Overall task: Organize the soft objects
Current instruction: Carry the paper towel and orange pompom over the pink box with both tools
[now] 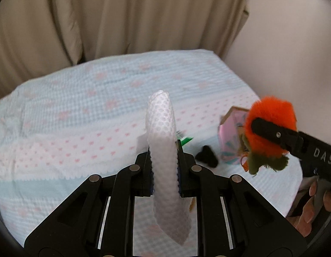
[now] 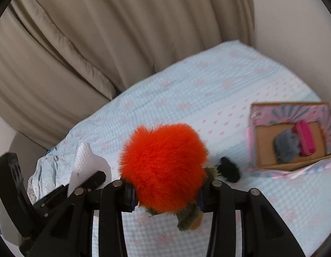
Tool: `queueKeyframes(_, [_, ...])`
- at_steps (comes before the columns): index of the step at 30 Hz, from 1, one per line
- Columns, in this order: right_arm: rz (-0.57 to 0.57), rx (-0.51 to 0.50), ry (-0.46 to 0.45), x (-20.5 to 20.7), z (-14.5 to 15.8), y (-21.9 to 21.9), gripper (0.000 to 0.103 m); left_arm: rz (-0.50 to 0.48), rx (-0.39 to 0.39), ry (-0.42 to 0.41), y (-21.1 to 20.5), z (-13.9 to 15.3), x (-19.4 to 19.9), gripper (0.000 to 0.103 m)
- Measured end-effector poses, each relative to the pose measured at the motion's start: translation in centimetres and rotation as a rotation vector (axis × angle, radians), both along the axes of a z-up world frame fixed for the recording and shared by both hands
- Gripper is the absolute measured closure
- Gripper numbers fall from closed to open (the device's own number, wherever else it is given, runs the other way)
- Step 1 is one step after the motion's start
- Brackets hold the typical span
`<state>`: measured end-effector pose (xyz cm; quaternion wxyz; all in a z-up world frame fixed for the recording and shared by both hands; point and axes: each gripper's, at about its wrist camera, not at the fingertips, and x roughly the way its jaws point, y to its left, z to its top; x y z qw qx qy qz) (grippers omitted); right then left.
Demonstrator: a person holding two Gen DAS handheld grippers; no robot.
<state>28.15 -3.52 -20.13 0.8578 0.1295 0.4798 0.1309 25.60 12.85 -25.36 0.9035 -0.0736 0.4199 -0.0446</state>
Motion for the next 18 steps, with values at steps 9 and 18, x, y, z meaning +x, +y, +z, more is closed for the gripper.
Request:
queueKeyframes(9, [-0.057, -0.055, -0.061, -1.3, 6.1, -8.7, 0.065, -0.03, 0.0, -0.014, -8.2, 5.2, 1.4, 0.09])
queueKeyframes(18, [-0.098, -0.113, -0.034, 0.2, 6.1, -20.3, 0.065, -0.074, -0.023, 0.02, -19.5, 5.0, 5.5, 0.09])
